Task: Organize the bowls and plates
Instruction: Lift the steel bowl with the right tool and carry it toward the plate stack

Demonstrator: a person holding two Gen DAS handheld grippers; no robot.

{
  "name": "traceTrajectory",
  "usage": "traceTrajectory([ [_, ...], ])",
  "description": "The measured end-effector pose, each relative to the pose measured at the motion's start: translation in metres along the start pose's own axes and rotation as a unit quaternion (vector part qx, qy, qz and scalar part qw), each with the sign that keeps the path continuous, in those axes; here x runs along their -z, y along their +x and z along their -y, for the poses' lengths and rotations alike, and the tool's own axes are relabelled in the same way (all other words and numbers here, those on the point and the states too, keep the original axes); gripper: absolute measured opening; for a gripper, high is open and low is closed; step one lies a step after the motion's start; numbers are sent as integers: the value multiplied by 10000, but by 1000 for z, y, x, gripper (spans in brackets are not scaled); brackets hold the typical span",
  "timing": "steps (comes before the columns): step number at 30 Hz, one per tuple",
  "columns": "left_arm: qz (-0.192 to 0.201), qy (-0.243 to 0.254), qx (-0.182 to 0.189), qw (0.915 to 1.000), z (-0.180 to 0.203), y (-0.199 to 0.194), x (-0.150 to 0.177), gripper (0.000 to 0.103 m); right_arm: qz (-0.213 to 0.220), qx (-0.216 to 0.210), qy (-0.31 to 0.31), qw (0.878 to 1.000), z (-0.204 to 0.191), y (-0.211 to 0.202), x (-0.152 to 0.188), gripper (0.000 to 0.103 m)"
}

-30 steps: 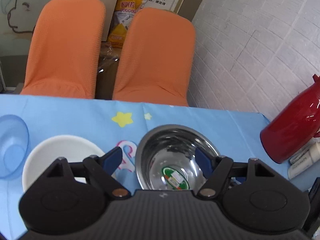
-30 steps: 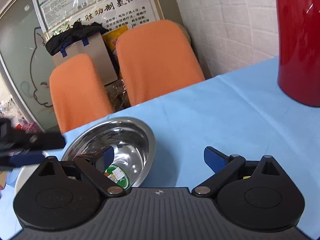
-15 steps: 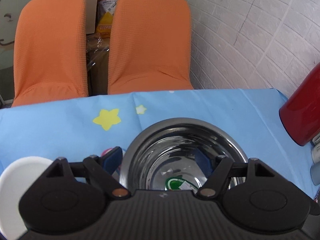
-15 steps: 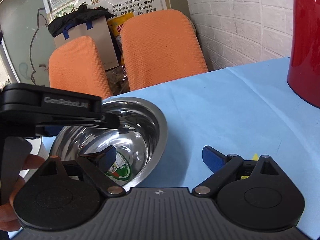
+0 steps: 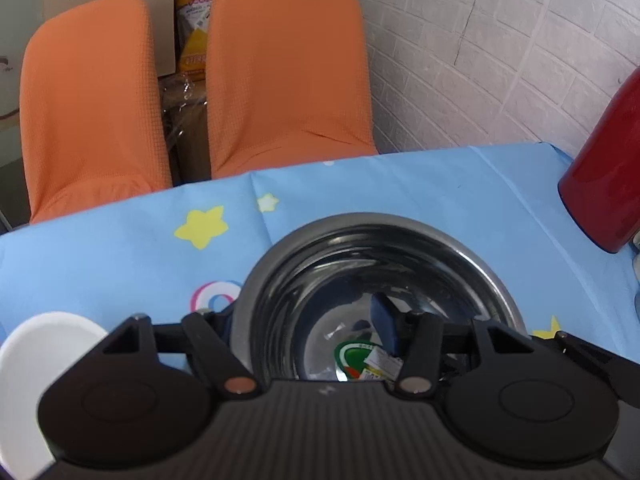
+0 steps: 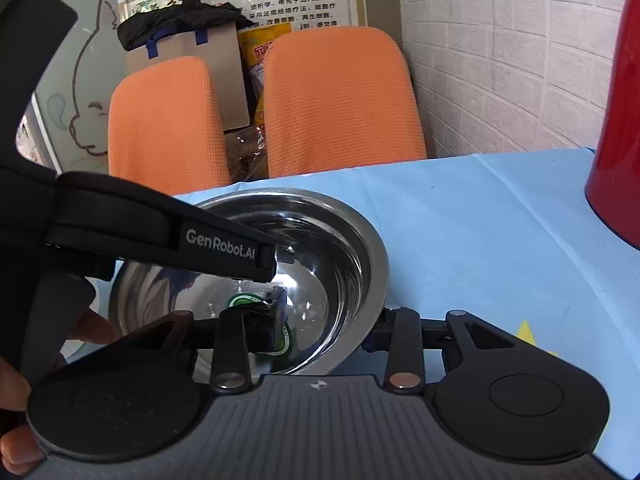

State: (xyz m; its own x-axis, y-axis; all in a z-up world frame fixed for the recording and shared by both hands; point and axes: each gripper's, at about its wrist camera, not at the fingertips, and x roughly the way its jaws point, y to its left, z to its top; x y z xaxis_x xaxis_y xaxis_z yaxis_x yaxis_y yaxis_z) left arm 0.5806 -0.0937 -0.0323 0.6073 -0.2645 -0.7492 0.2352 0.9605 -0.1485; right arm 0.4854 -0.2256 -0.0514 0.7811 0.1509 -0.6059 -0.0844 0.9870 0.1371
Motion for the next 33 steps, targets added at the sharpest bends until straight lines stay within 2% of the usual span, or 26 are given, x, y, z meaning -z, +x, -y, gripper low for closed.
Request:
traceTrajectory([
  [3, 85, -144, 84, 9998, -2, -20, 0, 52, 193, -103, 5, 9998, -2, -16, -8, 63],
  [6, 213, -284, 102, 9993, -3, -48, 4, 53, 469, -141, -246, 9985, -14, -41, -15, 65],
  [9, 353, -345, 141, 9987, -3, -81, 13, 56, 633, -230, -388, 9970, -25, -62, -7, 69],
  [11, 380, -282, 22, 9989, 1, -96, 24, 56, 637, -335, -361, 9968, -29, -75, 2, 69],
  [18, 383, -264, 123, 9988, 6, -143, 80, 56, 479, -626, -247, 9966, -41, -125, 36, 69],
  [25, 216, -123, 92, 9996, 5, -180, 148, 56, 212, -778, -211, 9965, -65, -165, 90, 69],
  [28, 133, -101, 177, 9997, 3, -190, 173, 58, 92, -786, -231, 9966, -74, -176, 110, 75],
  [33, 64, -10, 308, 9995, 10, -198, 203, 59, -11, -610, -321, 9976, -78, -191, 135, 78],
])
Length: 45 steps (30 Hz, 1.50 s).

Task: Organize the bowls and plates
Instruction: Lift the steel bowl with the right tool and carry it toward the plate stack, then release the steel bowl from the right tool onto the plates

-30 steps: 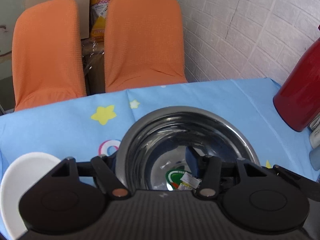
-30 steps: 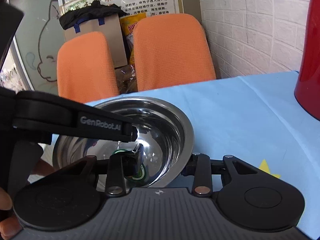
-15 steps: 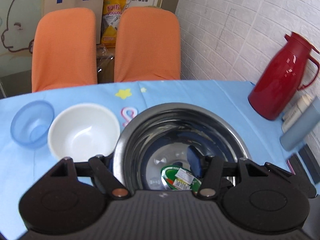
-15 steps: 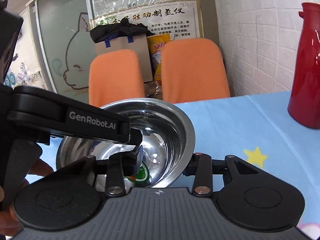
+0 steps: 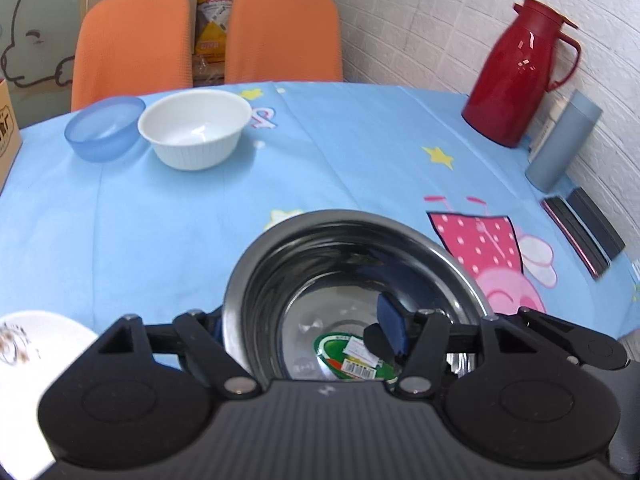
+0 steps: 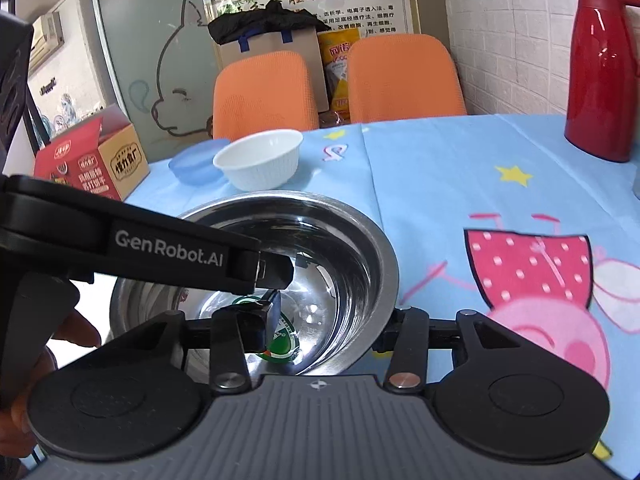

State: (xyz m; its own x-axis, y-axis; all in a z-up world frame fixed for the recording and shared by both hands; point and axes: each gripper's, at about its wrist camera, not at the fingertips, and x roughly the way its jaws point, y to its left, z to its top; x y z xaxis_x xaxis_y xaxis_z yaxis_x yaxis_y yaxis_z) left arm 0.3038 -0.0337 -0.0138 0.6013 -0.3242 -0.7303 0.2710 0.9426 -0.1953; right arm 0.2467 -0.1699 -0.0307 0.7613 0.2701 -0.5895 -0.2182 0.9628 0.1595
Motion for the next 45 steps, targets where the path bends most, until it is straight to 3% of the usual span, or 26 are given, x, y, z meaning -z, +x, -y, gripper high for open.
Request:
traceTrajectory([
  [7, -171, -243, 216, 9993, -4, 17, 12, 60, -180, 142, -26, 9997, 6, 4, 16, 78],
  [19, -80, -82, 84, 9999, 9, 32, 16, 60, -111, 309, -164, 9993, 12, 1, 25, 78],
  [21, -59, -58, 80, 9999, 10, 32, 17, 62, -119, 297, -122, 9994, 13, 0, 25, 79],
  [23, -86, -73, 120, 9999, 10, 33, 17, 72, -116, 236, -26, 9996, 15, -1, 25, 83],
  [24, -89, -103, 119, 9998, 10, 33, 17, 72, -114, 190, 47, 9997, 16, -2, 25, 89],
  [26, -106, -187, 152, 9997, 8, 30, 16, 72, -83, 135, 124, 9998, 17, -6, 24, 103],
  [31, 113, -246, 84, 9996, 5, 12, 13, 72, 179, 468, 30, 9987, 19, -22, 26, 103],
  [38, 359, -324, 141, 9987, 2, -11, 8, 72, 459, 603, 305, 9967, 36, -38, 20, 103],
  [45, 435, -256, 42, 9987, -7, -23, 5, 72, 522, 450, 54, 9976, 39, -36, 2, 103],
])
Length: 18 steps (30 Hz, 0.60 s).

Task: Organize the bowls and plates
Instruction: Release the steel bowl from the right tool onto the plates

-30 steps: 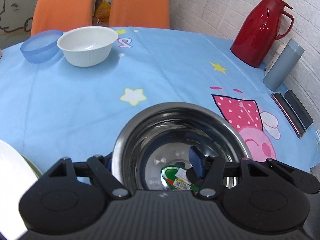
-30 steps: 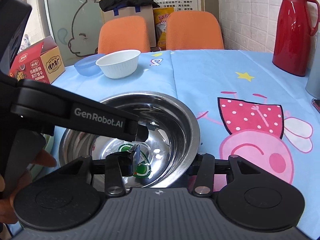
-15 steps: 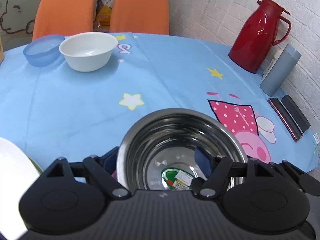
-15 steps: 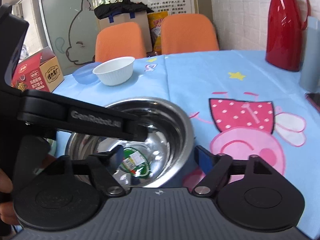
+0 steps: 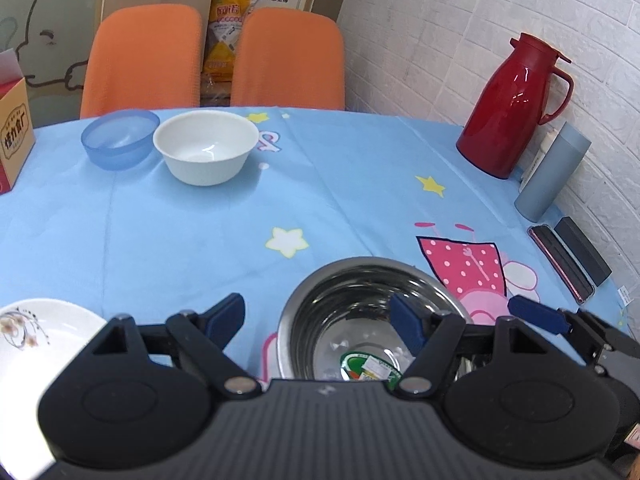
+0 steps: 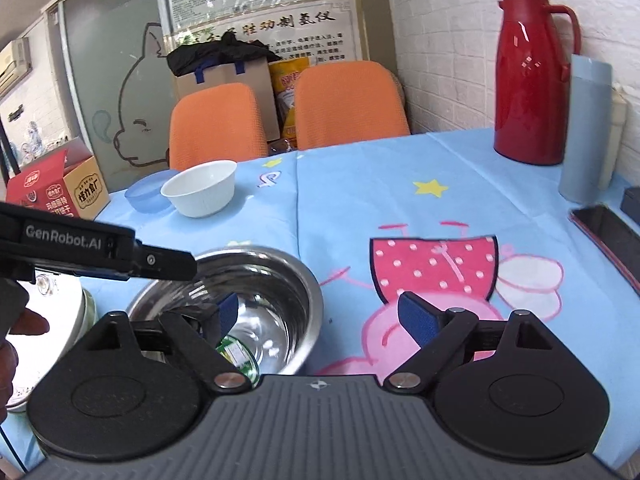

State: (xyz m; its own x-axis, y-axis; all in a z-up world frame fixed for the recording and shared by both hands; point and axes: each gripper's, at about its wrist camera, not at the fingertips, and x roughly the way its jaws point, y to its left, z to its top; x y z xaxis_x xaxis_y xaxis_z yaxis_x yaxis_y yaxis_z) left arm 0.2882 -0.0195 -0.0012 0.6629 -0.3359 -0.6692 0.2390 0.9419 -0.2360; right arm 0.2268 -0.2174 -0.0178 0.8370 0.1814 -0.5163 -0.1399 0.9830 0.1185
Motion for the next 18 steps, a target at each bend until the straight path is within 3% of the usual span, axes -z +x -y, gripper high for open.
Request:
traceTrajectory([
  [4, 18, -120, -42, 9999, -17, -5, -11, 72, 209, -43, -447, 9988, -1, 5, -32, 103],
  [8, 236, -620, -138, 9977, -50, -8, -37, 72, 331, -243, -675, 9969, -3, 26, -72, 103],
  [13, 260, -1461, -122, 9889, -95, 7, -73, 72, 185, -388, -1142, 9925, -24, 74, -109, 103],
  [18, 14, -1945, -419, 9800, -122, 42, -92, 72, -137, -690, -1435, 9871, -45, 121, -128, 103],
])
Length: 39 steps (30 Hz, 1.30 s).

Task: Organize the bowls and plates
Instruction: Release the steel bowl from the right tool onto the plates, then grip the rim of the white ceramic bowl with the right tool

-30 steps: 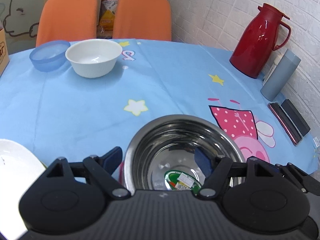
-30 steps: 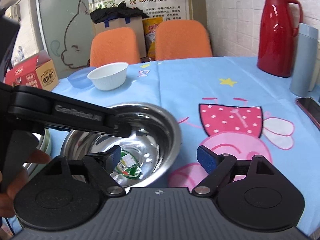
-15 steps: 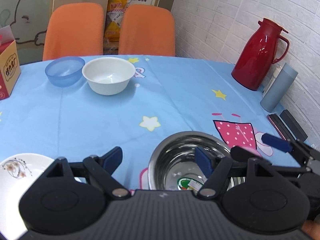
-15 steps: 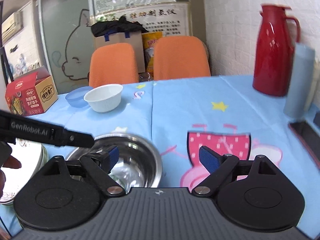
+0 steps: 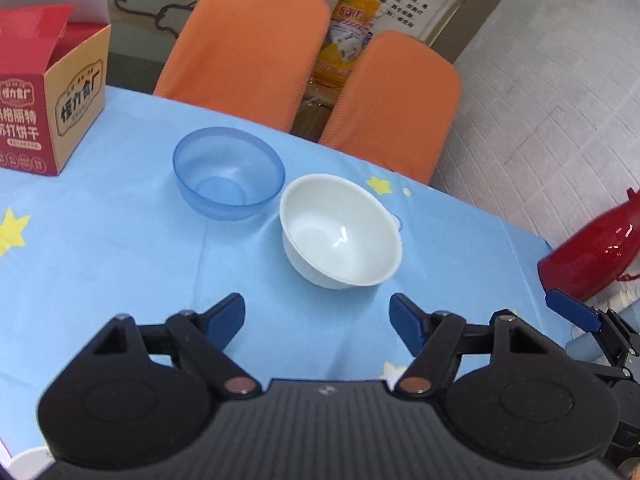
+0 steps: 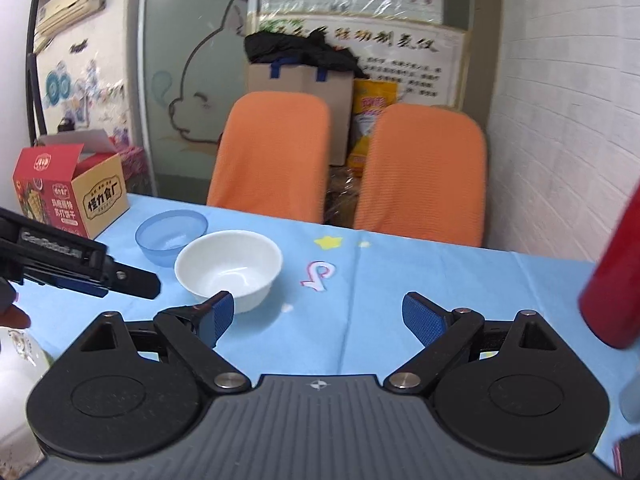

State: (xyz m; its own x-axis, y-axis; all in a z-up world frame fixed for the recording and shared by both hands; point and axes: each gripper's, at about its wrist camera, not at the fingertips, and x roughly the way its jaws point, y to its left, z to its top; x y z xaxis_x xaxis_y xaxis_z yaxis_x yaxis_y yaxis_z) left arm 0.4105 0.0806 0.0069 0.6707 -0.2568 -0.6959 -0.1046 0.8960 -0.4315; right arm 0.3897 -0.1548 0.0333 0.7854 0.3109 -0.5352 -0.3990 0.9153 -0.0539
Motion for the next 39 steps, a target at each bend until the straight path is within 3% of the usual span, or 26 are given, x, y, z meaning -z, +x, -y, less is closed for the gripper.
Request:
traceTrajectory([
  [5, -149, -774, -57, 9969, -14, 38, -21, 72, -445, -291, -161, 9985, -4, 52, -11, 103],
  [11, -258, -1124, -354, 9927, -19, 74, -33, 72, -828, -368, -337, 9953, -5, 104, -16, 103],
  [20, -75, -1042, -470, 9934, -19, 82, -34, 72, -1076, -560, -579, 9909, -16, 135, -10, 103],
  [26, -99, -918, -470, 9946, -19, 80, -32, 72, -1233, -1078, -578, 9848, -8, 146, -9, 103],
  [30, -103, -884, -507, 9947, -17, 80, -32, 71, -1254, -1184, -377, 9843, -4, 148, -11, 103],
  [35, -8, -904, -401, 9951, -11, 85, -34, 58, -1210, -1451, -313, 9815, -8, 145, -10, 103],
  [36, 8, -911, -347, 9952, -10, 84, -34, 55, -1210, -1511, -321, 9806, -10, 144, -10, 101],
  [37, 18, -929, -314, 9952, -9, 84, -34, 51, -1209, -1554, -337, 9799, -11, 143, -10, 91],
  [39, 39, -927, -241, 9954, -7, 82, -33, 43, -1188, -1519, -424, 9803, -14, 141, -11, 88],
])
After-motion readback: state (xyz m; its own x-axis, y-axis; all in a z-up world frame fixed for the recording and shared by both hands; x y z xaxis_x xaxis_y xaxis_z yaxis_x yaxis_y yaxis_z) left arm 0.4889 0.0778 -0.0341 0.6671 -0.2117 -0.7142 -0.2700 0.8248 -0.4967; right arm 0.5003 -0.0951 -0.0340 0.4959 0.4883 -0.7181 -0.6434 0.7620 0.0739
